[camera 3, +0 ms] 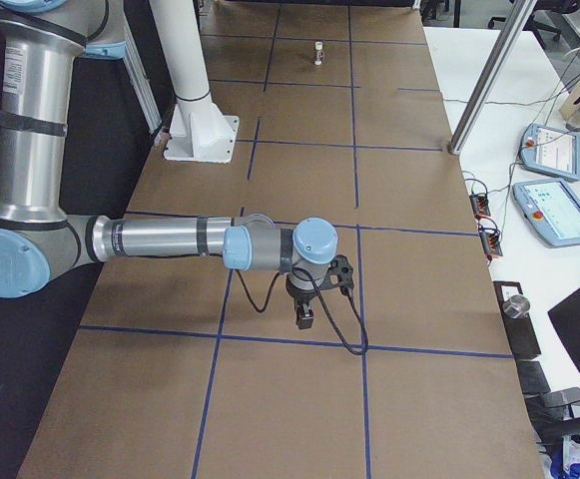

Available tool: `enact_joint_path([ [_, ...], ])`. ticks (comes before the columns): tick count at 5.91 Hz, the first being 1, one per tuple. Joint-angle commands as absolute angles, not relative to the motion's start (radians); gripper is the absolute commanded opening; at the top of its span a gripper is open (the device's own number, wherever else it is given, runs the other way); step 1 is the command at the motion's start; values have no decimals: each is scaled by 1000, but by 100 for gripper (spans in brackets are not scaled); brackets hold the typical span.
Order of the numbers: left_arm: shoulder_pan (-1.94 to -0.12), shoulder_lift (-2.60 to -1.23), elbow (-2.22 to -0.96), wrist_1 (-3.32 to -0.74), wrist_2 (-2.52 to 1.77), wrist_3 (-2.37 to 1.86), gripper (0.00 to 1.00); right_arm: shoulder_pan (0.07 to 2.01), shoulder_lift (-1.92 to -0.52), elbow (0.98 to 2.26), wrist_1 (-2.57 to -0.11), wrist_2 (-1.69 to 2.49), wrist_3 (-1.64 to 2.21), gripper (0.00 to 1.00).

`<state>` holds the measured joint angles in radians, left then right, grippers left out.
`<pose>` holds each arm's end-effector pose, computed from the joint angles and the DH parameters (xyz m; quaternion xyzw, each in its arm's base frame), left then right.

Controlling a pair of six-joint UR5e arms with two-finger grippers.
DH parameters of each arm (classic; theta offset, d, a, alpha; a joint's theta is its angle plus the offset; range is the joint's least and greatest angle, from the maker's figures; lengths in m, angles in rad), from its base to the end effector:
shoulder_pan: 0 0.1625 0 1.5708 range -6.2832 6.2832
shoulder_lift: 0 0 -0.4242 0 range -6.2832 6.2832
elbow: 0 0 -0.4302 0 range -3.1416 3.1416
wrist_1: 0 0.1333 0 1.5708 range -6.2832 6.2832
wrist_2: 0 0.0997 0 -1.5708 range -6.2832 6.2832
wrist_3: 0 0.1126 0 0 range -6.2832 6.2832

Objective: Assemble PPR valve and pipe with both arms
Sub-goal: 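Lower the left gripper onto the white pipe fitting and grasp it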

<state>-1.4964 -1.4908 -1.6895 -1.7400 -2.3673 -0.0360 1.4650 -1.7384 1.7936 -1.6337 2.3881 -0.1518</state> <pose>-0.0148 -0.5123 0.6252 0.0742 0.3904 0.0578 0.9158 0.0025 -0.4607 0.6348 0.0056 -0.3973 -0.1163 0.9102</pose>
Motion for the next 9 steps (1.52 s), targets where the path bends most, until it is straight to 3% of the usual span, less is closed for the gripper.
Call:
enact_joint_path([
  [1, -1488, -1493, -1697, -1846, -2368, -164, 100, 1465, -1738, 1787, -1634, 2385, -153, 100],
  [3, -1328, -1460, -1732, -1998, -2355, -459, 100, 1465, -1738, 1790, -1634, 2388, -152, 100],
  [5, -1174, -1460, -1845, -1999, -2289, -694, 100, 1463, -1738, 1789, -1634, 2388, -152, 100],
  [7, -1025, -1462, -1848, -2002, -2166, -790, 100, 1463, -1738, 1789, -1634, 2390, -152, 100],
  [9, -988, -1462, -1827, -2002, -2166, -787, 100, 1463, -1738, 1787, -1635, 2391, -150, 100],
])
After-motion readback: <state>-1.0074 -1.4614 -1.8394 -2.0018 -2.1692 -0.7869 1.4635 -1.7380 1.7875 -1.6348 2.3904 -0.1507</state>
